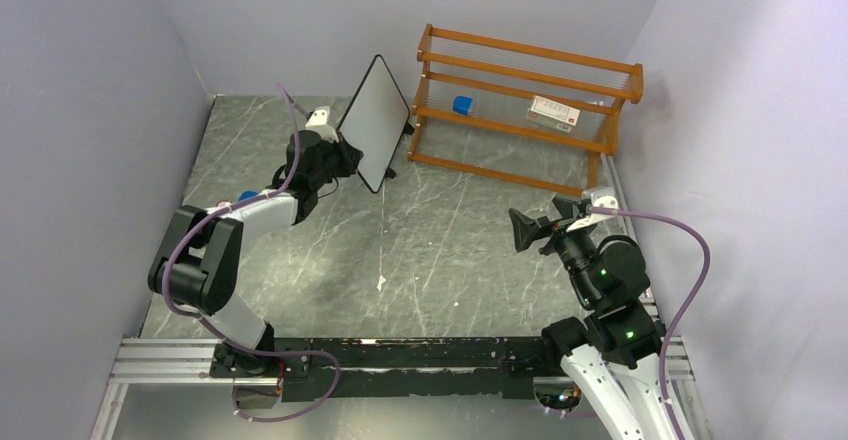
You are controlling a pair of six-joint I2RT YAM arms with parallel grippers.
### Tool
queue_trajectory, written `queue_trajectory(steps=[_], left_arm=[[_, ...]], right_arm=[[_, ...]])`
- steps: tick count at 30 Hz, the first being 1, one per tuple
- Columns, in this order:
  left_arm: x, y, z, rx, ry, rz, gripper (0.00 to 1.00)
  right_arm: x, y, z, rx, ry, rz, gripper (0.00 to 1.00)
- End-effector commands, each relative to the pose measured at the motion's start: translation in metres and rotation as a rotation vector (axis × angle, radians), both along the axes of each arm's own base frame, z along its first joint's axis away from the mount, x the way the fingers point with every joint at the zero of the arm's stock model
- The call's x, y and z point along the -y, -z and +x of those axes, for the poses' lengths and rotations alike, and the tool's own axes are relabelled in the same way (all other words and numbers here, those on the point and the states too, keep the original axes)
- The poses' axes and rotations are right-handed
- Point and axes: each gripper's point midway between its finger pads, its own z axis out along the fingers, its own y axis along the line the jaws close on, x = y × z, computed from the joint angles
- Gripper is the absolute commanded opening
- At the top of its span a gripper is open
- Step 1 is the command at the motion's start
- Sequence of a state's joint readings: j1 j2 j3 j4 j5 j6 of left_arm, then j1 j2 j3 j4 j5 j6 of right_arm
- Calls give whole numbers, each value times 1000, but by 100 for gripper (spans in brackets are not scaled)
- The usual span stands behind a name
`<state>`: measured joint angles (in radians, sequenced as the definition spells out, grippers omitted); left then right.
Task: Write a sentence on the whiteboard
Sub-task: Place the whiteboard on the whiteboard stand, then move the whiteboard to the center of the board.
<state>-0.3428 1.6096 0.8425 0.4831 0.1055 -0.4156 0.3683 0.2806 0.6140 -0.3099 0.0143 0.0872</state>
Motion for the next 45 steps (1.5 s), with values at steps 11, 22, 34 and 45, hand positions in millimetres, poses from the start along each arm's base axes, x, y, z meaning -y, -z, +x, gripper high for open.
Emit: queue_trajectory(steps=[11, 22, 34, 45], left_arm=[[-5, -58, 1, 151, -26, -56, 45], [-53, -87, -24, 126, -138, -141, 66], [-103, -60, -38, -21, -279, -106, 66], [-48, 19, 8, -277, -125, -233, 52]], right_arm=[[-1, -3, 1, 25, -9, -9, 100], [-1, -5, -1, 35, -10, -5, 100], [-1, -6, -3, 46, -11, -1, 100], [0, -6, -3, 44, -10, -3, 100]])
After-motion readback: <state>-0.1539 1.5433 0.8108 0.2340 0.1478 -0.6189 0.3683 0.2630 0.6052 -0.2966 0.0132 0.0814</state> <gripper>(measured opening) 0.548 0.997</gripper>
